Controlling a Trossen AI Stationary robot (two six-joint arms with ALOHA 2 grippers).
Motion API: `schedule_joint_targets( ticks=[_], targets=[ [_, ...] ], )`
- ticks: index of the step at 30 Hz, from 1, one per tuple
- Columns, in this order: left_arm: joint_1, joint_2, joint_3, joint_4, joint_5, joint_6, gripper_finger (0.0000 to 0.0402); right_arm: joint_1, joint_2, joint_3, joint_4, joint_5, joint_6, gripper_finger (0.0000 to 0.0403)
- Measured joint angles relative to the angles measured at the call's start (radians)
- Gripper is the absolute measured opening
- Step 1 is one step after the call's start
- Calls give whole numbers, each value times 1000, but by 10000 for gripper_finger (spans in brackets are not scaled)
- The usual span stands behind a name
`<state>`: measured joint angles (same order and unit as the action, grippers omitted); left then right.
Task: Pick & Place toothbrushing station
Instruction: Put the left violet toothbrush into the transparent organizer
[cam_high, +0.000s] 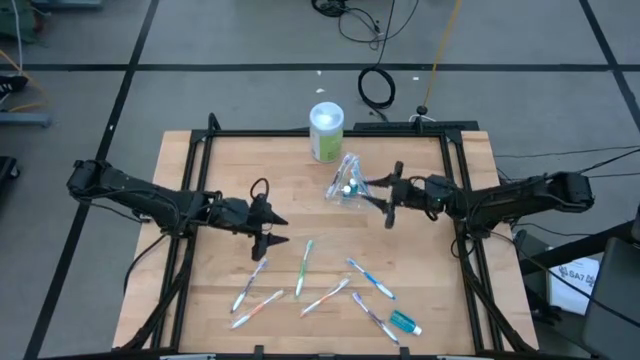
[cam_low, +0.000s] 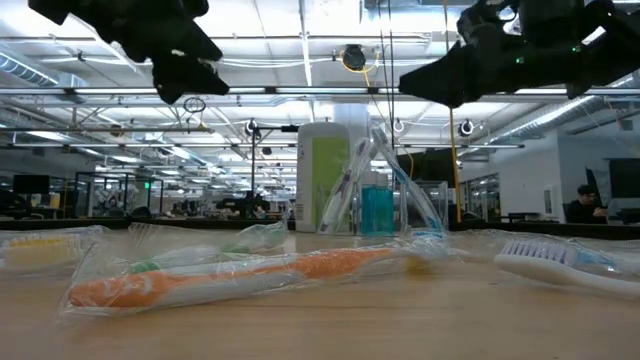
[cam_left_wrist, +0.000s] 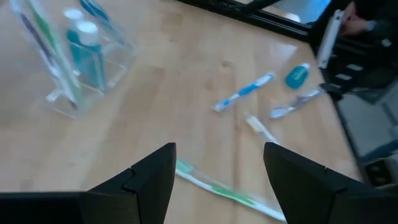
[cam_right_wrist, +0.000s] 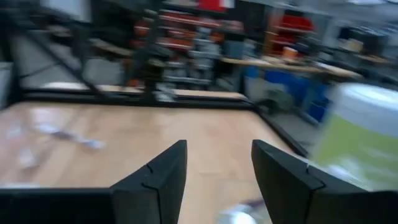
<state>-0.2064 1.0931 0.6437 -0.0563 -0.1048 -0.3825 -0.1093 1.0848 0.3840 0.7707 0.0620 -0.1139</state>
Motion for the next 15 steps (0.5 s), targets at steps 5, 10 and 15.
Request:
schedule_joint_targets(
  ticks=[5,10,15],
  targets=[
    [-72,19,0,-28,-11,-169,250,0,0,0,28,-65,-38,172],
    [-144,117,-1,-114,0,-308,250,-2,0,0,42,-64,-33,174],
    [-183,242,-3,-230,20,-512,250,-2,0,0,63,-64,-30,172]
  ],
)
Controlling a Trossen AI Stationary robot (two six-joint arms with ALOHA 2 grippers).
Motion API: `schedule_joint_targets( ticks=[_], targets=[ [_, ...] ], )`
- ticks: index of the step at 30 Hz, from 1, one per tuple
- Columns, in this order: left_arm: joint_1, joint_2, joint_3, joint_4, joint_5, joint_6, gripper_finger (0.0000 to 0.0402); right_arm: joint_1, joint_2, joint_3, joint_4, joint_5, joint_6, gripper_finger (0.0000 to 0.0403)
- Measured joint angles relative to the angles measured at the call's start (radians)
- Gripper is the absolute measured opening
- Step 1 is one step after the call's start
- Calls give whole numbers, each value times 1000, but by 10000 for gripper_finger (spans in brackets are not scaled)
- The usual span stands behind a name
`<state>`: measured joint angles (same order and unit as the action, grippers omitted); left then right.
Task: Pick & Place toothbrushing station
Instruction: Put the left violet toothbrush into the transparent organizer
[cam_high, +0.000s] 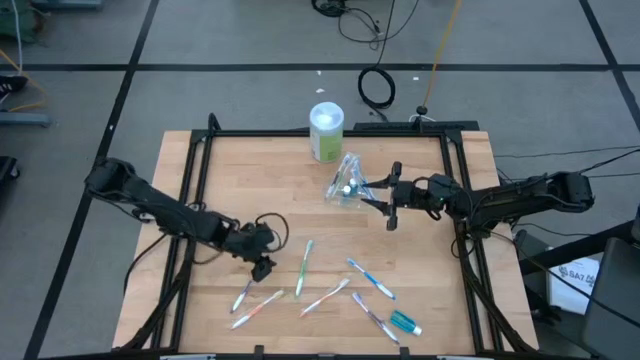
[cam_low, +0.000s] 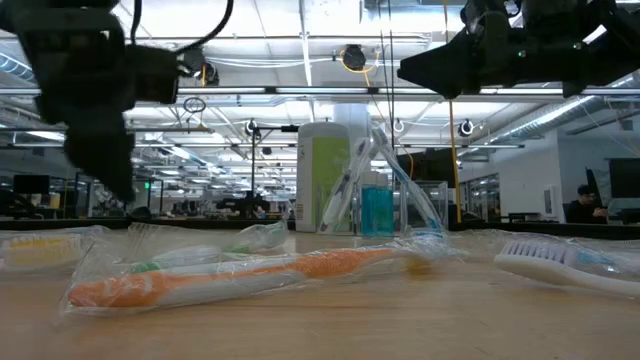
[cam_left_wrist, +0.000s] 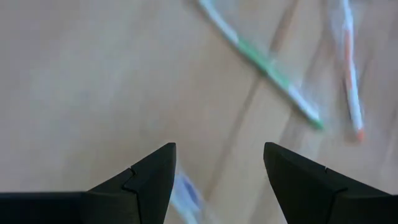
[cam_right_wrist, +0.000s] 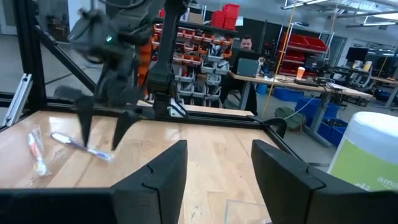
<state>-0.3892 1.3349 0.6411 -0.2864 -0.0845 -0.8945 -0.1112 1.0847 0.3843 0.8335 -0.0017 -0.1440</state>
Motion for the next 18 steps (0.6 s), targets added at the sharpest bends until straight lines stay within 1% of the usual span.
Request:
schedule_joint_targets(
  ticks=[4,8,14,18],
  targets=[
    [-31,54,2,-50,36,-91,250,0,0,0,10,0,0,173],
    [-57,69,2,-105,57,-181,250,0,0,0,8,0,0,173],
    [-94,69,2,-146,13,-266,250,0,0,0,8,0,0,172],
    [-123,83,2,-141,5,-270,250,0,0,0,8,0,1,173]
  ],
)
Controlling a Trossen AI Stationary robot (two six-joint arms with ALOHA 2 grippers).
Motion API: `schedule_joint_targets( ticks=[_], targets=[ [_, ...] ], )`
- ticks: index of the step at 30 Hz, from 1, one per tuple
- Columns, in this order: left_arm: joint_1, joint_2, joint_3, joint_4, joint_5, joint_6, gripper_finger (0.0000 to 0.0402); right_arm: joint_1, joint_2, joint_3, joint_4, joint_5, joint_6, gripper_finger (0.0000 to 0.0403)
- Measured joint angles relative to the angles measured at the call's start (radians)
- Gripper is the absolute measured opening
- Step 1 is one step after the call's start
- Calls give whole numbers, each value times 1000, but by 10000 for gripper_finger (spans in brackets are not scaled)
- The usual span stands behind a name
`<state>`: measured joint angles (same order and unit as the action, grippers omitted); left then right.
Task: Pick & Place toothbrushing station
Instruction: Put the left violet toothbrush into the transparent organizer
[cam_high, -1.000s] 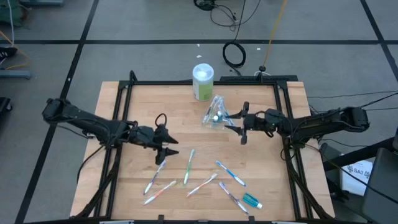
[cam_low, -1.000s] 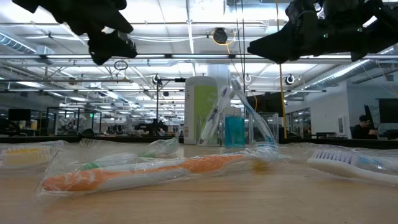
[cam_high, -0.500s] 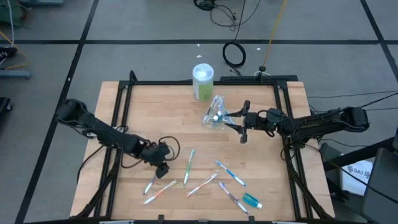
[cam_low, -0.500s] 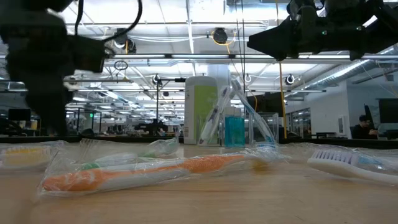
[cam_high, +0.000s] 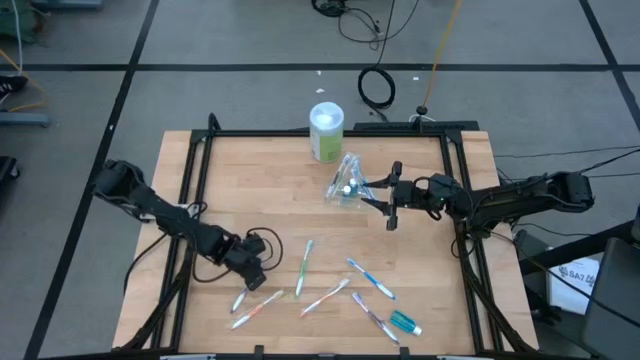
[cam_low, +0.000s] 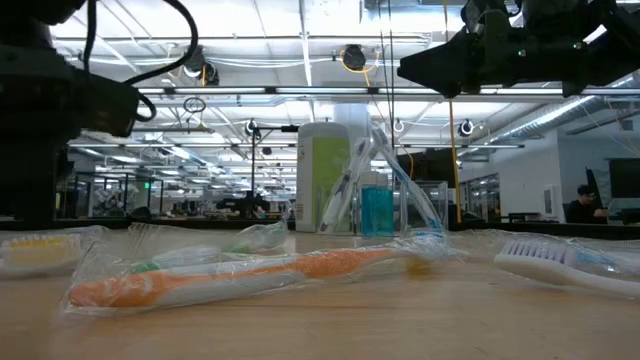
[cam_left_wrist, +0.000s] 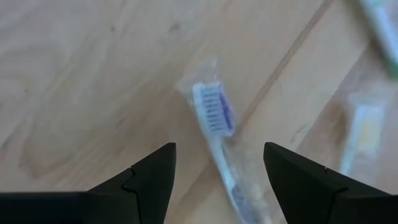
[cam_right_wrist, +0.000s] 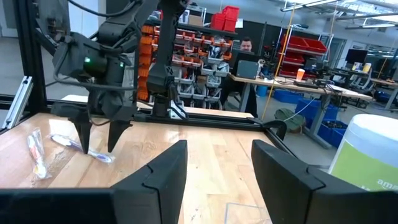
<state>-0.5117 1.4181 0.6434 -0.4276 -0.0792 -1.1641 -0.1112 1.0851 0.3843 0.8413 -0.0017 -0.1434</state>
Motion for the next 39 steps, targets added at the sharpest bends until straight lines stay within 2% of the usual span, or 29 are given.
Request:
schedule_joint_targets(
  ticks=[7,13,19,24,28,35,39],
  targets=[
    [-59,61,5,1,-24,25,250,0,0,0,0,0,0,173],
    [-68,72,4,3,-43,62,243,0,0,0,-1,0,0,173],
    [-68,73,2,-12,-49,125,172,0,0,0,-1,0,0,173],
    [-68,74,1,-28,-81,117,102,0,0,0,-1,0,0,173],
    [-67,75,1,-21,-101,114,62,0,0,0,-1,0,0,173],
    [-42,75,2,10,-148,135,10,0,0,0,-1,0,0,173],
    [-12,74,5,62,-238,210,17,0,0,0,-1,0,0,172]
  ],
)
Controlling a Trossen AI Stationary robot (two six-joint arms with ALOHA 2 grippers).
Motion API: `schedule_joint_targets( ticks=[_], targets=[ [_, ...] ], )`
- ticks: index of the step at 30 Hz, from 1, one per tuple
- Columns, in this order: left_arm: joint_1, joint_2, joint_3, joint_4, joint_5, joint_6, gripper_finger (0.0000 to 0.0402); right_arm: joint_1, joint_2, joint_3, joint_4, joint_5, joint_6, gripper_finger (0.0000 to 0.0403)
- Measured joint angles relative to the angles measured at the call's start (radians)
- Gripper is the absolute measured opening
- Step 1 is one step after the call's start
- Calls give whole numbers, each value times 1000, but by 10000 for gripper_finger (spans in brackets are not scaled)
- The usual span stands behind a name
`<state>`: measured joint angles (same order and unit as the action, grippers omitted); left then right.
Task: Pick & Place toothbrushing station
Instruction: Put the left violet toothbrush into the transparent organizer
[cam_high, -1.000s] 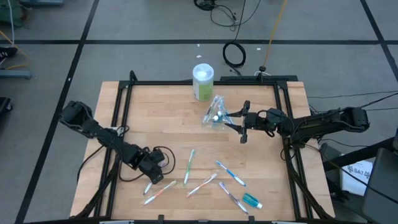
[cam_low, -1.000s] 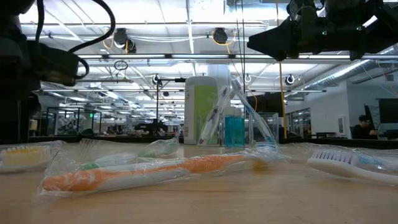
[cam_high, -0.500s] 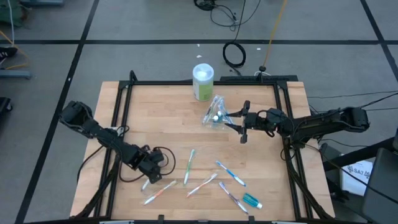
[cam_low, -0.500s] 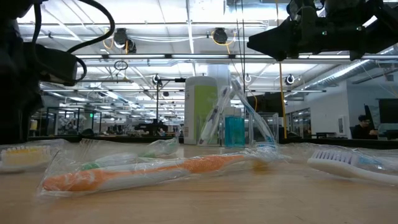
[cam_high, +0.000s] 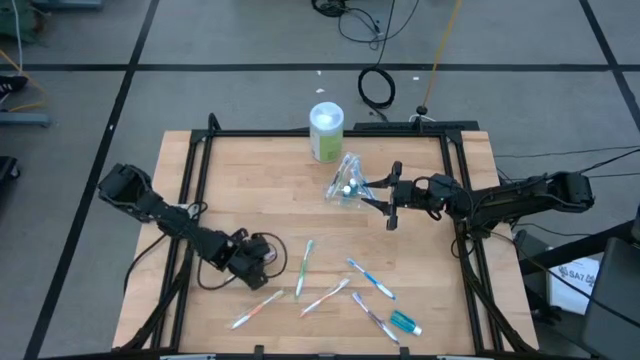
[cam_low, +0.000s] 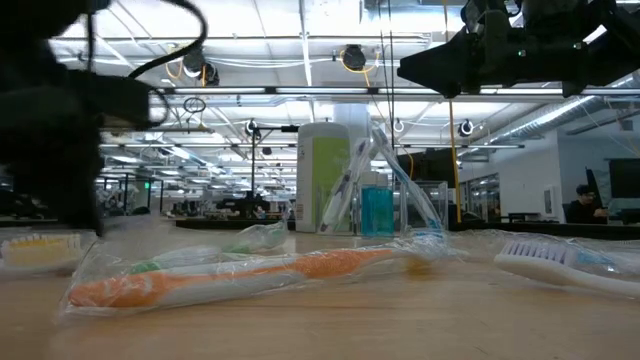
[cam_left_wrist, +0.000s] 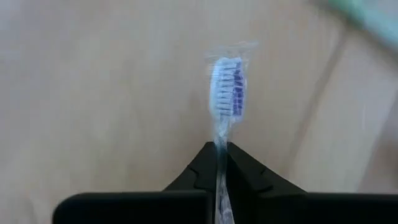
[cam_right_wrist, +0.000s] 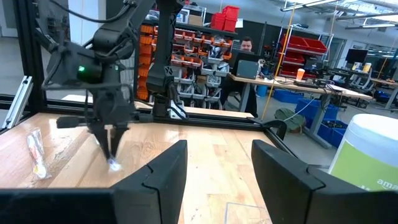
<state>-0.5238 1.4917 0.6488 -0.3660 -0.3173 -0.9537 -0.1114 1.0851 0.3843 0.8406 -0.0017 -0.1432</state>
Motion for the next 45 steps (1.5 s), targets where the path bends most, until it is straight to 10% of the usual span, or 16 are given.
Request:
schedule_joint_targets(
  ticks=[11,20,29,45],
  targets=[
    [161,-97,114,429,-359,606,10,0,0,0,0,0,0,171],
    [373,-102,114,1051,-268,992,14,0,0,1,-4,0,37,171],
    [567,14,115,1315,-72,993,17,0,0,1,0,0,29,171],
    [701,428,115,1724,-13,941,13,0,0,1,-3,0,26,171]
  ],
)
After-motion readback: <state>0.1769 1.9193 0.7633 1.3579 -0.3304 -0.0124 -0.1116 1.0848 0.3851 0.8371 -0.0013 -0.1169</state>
